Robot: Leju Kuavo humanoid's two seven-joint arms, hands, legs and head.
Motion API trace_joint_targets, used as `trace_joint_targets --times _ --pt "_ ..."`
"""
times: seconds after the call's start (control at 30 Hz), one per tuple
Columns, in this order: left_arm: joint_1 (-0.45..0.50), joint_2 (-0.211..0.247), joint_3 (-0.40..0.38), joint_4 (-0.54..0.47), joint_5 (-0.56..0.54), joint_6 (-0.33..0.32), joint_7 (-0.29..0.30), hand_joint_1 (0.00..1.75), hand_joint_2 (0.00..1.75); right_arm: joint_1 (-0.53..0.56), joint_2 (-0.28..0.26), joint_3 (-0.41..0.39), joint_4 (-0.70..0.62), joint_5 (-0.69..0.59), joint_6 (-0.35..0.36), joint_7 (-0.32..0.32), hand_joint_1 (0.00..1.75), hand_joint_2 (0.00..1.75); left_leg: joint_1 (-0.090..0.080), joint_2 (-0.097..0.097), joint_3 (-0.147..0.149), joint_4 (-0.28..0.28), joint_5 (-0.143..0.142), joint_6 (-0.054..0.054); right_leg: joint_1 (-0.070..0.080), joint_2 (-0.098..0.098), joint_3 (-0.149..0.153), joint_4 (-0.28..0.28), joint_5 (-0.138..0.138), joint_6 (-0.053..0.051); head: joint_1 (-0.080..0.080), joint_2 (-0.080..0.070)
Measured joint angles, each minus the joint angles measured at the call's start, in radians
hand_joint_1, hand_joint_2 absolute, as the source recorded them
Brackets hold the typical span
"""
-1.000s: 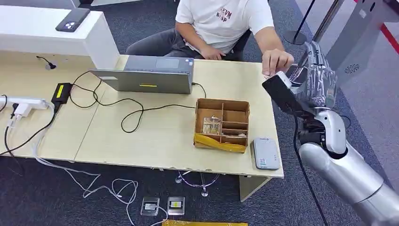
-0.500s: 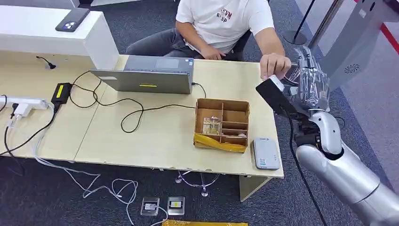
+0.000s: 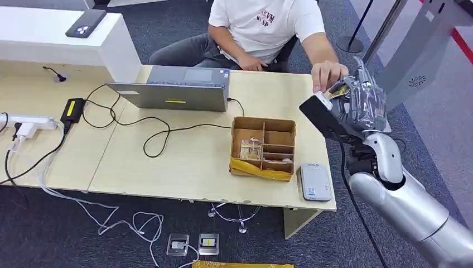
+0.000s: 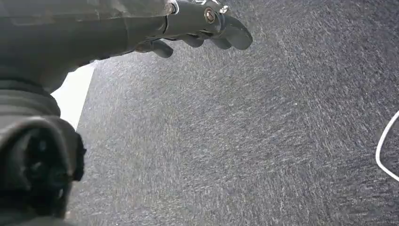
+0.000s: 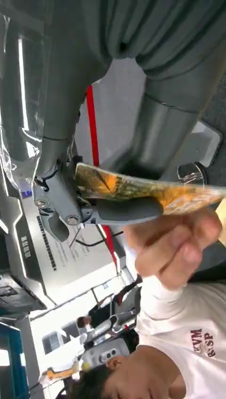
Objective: Pass the card to the sensor for recognition and then transmit it.
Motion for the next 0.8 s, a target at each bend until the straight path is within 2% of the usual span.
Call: trace_joint_targets --times 0.67,0.8 --pt "0.0 0.002 0.0 0.008 0.008 0.0 0.0 0.0 0.0 -0.007 0.003 0.027 0.005 -0.026 0.018 0.002 1.75 1.75 0.0 0.0 0.0 0.0 0.0 0.0 0.0 0.0 0.0 0.0 0.0 0.0 0.0 0.0" --pt "0.0 0.002 0.001 0.008 0.021 0.0 0.0 0.0 0.0 0.011 0.003 0.031 0.014 -0.058 0.039 -0.003 1.75 1.75 0.0 0.0 0.0 0.0 0.0 0.0 0.0 0.0 0.0 0.0 0.0 0.0 0.0 0.0"
